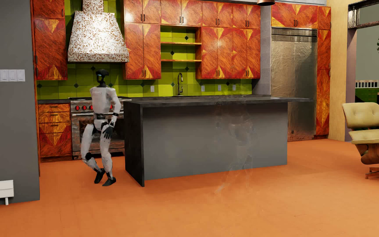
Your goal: Move towards dark orange armchair
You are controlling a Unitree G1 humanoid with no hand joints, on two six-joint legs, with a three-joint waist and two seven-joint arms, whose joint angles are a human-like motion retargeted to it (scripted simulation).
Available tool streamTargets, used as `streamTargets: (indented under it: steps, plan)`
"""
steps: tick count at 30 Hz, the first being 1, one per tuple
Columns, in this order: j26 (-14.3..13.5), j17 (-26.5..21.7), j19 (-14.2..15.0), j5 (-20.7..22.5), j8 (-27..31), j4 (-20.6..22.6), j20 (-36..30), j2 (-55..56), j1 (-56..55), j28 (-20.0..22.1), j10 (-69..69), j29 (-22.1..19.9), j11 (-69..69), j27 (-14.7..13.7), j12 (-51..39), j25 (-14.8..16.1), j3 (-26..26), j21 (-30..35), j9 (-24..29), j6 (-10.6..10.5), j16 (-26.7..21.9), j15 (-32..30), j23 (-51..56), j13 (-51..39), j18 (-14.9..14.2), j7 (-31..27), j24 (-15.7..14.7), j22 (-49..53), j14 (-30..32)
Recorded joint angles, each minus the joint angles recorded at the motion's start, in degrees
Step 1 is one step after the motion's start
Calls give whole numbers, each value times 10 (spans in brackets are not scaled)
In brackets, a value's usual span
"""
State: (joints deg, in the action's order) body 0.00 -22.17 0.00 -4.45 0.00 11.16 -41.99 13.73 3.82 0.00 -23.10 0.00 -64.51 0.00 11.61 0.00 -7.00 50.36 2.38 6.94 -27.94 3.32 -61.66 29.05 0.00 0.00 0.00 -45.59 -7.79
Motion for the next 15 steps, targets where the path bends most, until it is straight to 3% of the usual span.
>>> streamTargets:
  steps: [2, 5, 7, 9, 11, 13, 15]
  plan:
    - [0, 0, 0, 16, 0, -5, 58, 18, 57, 0, 10, 0, 182, 0, -13, 0, -8, -25, 15, -6, 2, -30, 14, -9, 0, 0, 0, 57, -32]
    - [0, -11, 0, 16, 0, -13, 82, 34, 115, 0, 11, 0, 370, 0, -14, 0, 13, -107, 22, -10, 9, -150, 47, -30, 0, 0, 0, 99, -56]
    - [0, -26, 0, 16, 0, -31, 58, 31, 164, 0, 12, 0, 365, 0, 9, 0, 22, -160, 30, -18, 12, -167, 64, -43, 0, 0, 0, 82, -48]
    - [0, -36, 0, 20, 0, -55, 0, 24, 189, 0, 6, 0, 322, 0, 43, 0, 24, -189, 17, -26, 11, -202, 62, -54, 0, 0, 0, 18, 0]
    - [0, -44, 0, 26, 0, -84, -93, -21, 138, 0, -103, 0, 296, 0, 73, 0, 27, -178, 10, -43, 16, -146, 41, -71, 0, 0, 0, -75, 123]
    - [0, -51, 0, 27, 0, -86, -198, -51, -38, 0, -344, 0, 298, 0, 67, 0, 40, -182, -1, -58, 4, -78, 52, -84, 0, 0, 0, -112, 211]
    - [0, -52, 0, 17, 0, -48, -158, -66, -185, 0, -453, 0, 311, 0, 77, 0, 93, -188, -12, -48, -12, -40, 64, -98, 0, 0, 0, -91, 203]
